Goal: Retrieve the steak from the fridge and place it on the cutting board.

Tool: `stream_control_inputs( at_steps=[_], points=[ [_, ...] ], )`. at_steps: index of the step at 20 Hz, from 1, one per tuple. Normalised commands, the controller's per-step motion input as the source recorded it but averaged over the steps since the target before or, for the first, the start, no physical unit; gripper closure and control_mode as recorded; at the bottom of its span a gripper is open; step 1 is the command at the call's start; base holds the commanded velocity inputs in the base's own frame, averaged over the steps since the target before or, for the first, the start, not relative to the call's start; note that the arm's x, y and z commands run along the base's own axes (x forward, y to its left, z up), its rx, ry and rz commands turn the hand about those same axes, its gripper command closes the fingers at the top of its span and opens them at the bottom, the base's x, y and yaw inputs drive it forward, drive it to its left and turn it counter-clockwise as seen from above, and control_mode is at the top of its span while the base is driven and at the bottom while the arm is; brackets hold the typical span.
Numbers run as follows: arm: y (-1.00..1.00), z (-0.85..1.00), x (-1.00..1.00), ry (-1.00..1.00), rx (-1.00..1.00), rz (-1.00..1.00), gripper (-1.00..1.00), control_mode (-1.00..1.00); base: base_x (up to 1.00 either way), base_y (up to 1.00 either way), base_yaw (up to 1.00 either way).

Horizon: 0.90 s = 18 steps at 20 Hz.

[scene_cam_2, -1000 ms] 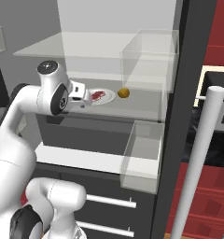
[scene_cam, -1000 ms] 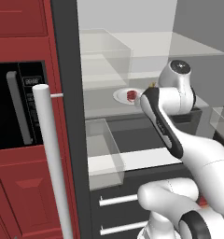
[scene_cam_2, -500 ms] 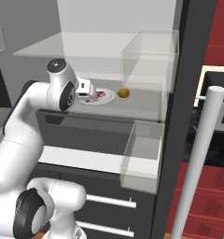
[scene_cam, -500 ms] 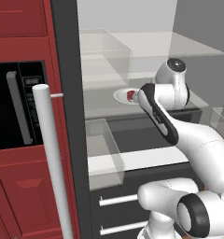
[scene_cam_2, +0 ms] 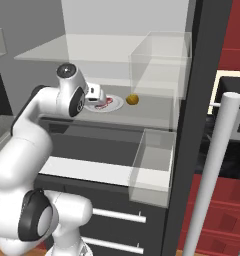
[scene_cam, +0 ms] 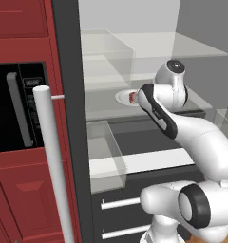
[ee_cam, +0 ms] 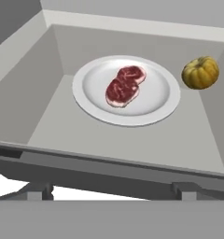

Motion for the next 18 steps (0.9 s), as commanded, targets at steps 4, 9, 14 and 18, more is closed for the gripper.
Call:
stream_control_inputs(
  at_steps=[4, 9, 14, 18],
  points=[
    [0.0, -0.33, 0.28, -0.02, 0.0, 0.0, -1.0, -1.0, 0.0, 0.0, 0.0],
    [0.0, -0.14, 0.32, 0.0, 0.0, 0.0, -1.0, -1.0, 0.0, 0.0, 0.0],
    [0.0, 0.0, 0.26, 0.0, 0.0, -0.02, -1.0, -1.0, 0.0, 0.0, 0.0],
    [0.0, 0.0, 0.15, 0.0, 0.0, -0.09, -1.0, -1.0, 0.0, 0.0, 0.0]
  ],
)
